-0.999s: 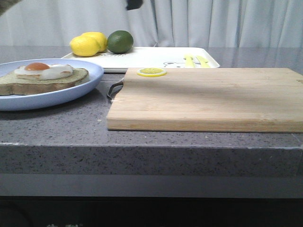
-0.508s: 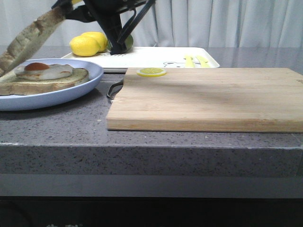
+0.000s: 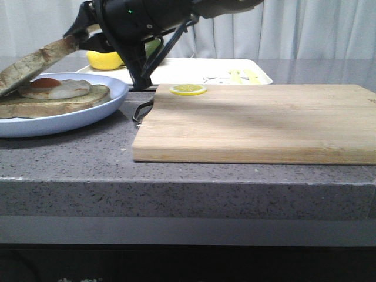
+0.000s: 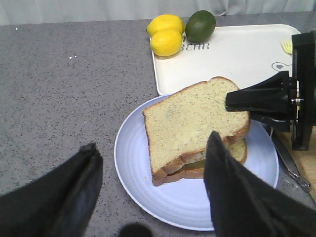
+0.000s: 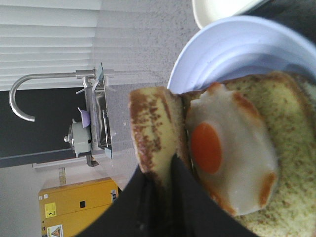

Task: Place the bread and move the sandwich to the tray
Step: 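Lay the bread slice on top of the egg toast, open right gripper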

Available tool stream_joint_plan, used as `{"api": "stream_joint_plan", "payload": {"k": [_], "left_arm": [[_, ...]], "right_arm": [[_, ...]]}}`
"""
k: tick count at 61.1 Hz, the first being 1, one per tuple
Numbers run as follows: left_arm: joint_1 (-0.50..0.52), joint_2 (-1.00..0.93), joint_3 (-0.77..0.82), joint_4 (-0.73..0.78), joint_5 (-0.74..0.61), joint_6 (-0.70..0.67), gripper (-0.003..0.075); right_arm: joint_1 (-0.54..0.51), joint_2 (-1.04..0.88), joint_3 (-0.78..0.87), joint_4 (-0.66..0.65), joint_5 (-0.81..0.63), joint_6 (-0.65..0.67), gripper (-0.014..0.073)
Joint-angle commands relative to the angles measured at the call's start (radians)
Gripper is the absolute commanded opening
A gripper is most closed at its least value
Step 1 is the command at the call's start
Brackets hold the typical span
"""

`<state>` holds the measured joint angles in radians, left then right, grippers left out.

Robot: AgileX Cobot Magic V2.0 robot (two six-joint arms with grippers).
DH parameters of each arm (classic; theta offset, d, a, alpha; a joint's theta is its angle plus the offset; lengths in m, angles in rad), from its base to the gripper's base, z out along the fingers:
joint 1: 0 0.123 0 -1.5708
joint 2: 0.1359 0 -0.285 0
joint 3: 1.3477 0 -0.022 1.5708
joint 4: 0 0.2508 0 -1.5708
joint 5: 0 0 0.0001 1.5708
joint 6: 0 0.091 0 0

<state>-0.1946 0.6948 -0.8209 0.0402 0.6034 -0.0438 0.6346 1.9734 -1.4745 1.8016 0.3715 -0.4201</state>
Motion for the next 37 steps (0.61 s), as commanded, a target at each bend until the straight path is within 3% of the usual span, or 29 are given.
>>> {"api": "stream_joint_plan", "payload": {"k": [1, 17, 37], "left_arm": [[-0.008, 0.004, -0.027, -0.006, -0.071, -0.001, 0.0439], [-0.008, 0.004, -0.027, -0.006, -0.071, -0.001, 0.0439], [-0.008, 0.004, -0.027, -0.006, -0.071, -0.001, 0.0439]], "right_arm": [[-0.001, -0.057, -0.037, 0.127, 0.023, -0.001, -0.0015], [-0.001, -0.057, -0.029, 0.082, 0.003, -0.001, 0.0006], [-0.001, -0.057, -0.029, -0.022, 0.019, -0.001, 0.0374]]}}
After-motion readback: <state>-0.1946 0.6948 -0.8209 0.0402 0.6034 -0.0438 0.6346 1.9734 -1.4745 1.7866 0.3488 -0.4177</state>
